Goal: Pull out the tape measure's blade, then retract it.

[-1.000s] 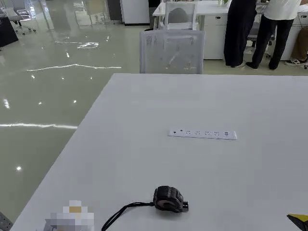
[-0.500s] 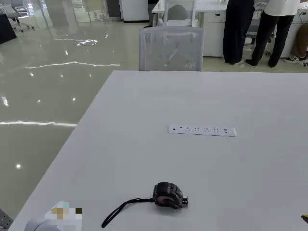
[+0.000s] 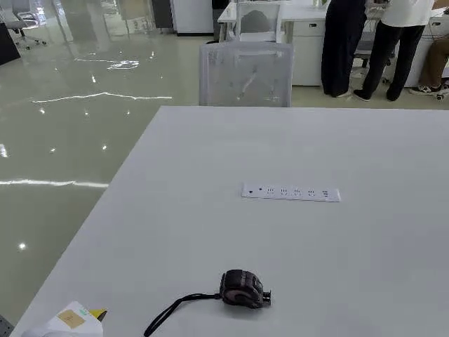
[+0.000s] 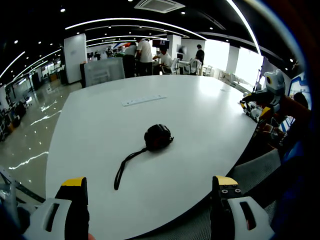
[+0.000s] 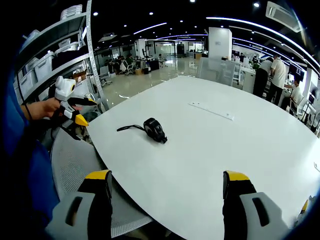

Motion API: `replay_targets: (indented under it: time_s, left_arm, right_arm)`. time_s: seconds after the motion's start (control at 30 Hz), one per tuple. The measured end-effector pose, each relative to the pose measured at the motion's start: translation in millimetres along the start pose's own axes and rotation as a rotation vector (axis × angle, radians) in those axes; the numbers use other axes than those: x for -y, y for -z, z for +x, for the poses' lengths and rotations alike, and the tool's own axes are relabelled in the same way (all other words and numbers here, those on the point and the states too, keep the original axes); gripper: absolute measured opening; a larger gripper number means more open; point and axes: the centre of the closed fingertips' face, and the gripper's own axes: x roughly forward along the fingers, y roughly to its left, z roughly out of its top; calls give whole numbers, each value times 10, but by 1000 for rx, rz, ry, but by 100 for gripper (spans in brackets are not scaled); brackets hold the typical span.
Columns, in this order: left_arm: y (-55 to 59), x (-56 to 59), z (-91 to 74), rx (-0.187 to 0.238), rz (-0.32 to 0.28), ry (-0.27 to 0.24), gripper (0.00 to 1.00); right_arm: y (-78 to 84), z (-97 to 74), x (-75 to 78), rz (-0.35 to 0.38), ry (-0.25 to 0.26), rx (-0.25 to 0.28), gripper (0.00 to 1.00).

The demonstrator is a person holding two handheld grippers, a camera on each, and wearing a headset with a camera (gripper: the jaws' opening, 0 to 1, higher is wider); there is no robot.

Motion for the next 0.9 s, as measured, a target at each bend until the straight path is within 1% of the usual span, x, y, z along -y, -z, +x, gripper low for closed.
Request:
replay_targets:
  time_s: [0.3,0.4,0.57,0.73,0.9]
  left_arm:
    - [-14,2,-10,1,2,1,100]
    - [-21,2,-9,4,1,2,100]
    - [-8,8,-6,-1,5,6,100]
    - [2,8,3,-2,7,8,100]
    - [-6,13,-9,3,14,12,100]
  right_arm:
    - [9,-12,18,-2,2,-9,88]
    - [-7,-15,9,-4,0,-5,88]
    - [4,-22,9,-3,1,-4,88]
    - [40,-35,41,-2,6,-6,87]
    - [33,-42,40,-3,8,0,87]
